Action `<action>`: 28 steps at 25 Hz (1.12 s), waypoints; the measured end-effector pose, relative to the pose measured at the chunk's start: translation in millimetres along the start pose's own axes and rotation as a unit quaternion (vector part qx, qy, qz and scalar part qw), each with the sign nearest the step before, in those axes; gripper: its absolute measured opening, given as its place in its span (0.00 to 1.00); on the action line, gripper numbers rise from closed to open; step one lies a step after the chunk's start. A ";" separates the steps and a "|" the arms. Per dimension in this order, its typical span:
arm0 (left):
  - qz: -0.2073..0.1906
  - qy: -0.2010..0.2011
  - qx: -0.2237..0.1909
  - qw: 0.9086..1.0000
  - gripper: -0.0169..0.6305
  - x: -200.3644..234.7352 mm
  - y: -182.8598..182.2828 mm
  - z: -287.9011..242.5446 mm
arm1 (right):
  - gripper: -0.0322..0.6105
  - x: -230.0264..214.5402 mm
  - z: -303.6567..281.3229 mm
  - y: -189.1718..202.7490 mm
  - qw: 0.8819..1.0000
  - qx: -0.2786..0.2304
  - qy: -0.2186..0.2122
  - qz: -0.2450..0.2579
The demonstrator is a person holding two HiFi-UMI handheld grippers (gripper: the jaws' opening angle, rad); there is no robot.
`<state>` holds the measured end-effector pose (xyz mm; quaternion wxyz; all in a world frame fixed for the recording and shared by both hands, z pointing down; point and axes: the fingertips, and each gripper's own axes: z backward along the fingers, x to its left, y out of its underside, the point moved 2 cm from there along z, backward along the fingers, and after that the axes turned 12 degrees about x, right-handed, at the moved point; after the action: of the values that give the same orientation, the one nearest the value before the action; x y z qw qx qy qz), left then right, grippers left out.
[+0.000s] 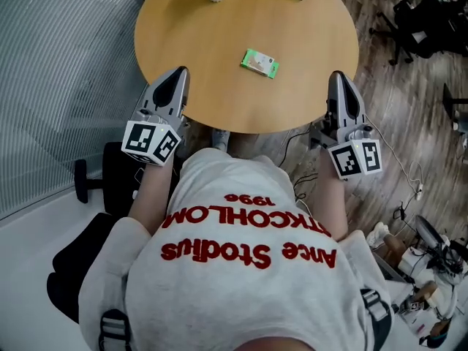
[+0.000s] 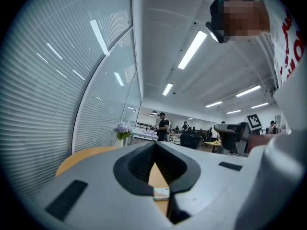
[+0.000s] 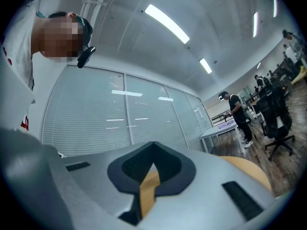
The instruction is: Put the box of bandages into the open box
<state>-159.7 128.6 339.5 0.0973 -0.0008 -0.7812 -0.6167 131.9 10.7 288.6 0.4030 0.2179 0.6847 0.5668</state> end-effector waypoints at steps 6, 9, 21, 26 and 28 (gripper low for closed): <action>-0.002 0.027 0.001 1.000 0.03 31.9 -18.5 -28.5 | 0.05 7.6 -27.2 -7.5 1.000 0.001 0.025 0.006; -0.007 0.044 0.011 0.999 0.03 42.0 -20.6 -43.5 | 0.05 4.9 -35.6 -6.6 0.999 0.003 0.045 0.003; -0.015 0.048 0.019 0.999 0.03 62.9 -28.6 -78.5 | 0.05 -6.1 -83.4 -3.6 0.999 0.037 0.039 -0.001; -0.007 0.029 0.020 0.999 0.03 64.4 -29.5 -81.9 | 0.05 -11.4 -107.0 -12.0 0.999 0.043 0.011 0.005; -0.006 0.021 0.020 1.000 0.03 62.3 -32.6 -83.8 | 0.05 -14.8 -112.4 -16.3 0.999 0.044 0.000 0.007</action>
<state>-212.1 32.6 336.1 0.1100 0.0183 -0.7912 -0.6013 53.3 -72.3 281.3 0.3890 0.2401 0.7078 0.5385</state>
